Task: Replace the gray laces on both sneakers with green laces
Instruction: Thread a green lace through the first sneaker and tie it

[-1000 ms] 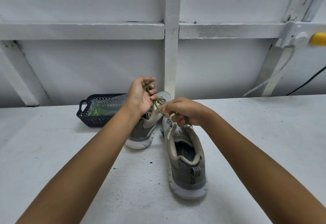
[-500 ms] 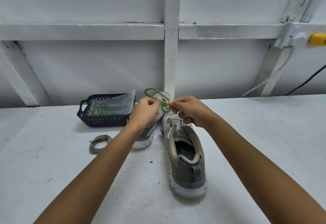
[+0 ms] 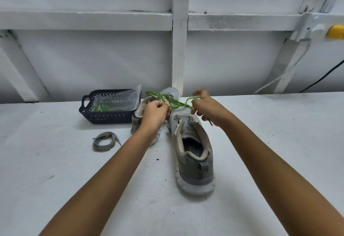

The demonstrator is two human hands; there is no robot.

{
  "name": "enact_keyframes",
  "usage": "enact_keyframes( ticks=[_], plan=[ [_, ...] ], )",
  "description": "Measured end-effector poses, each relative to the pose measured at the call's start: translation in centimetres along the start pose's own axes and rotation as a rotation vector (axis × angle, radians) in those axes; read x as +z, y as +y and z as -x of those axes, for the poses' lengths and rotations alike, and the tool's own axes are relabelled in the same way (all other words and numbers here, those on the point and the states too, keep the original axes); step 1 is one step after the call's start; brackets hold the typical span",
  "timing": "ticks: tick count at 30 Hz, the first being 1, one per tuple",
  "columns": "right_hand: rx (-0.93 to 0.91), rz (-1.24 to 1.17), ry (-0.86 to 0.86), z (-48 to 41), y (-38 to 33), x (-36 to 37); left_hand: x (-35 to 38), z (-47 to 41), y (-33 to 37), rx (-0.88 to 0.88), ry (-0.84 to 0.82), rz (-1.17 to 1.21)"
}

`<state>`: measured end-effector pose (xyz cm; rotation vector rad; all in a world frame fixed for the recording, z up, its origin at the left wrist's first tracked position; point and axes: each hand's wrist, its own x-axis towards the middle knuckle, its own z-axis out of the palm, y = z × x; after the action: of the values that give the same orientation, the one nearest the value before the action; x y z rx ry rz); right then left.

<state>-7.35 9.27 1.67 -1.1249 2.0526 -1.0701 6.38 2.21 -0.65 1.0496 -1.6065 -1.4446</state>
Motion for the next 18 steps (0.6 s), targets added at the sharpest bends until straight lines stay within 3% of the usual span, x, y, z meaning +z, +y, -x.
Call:
enact_keyframes(
  ticks=[8,18],
  plan=[
    [-0.027,0.069,0.293,0.2,5.3,0.4,1.7,0.7,-3.0,0.009,0.105,-0.182],
    [0.162,-0.182,0.354,2.0,7.2,2.7,3.2,1.6,-4.9,-0.015,0.218,-0.152]
  ],
)
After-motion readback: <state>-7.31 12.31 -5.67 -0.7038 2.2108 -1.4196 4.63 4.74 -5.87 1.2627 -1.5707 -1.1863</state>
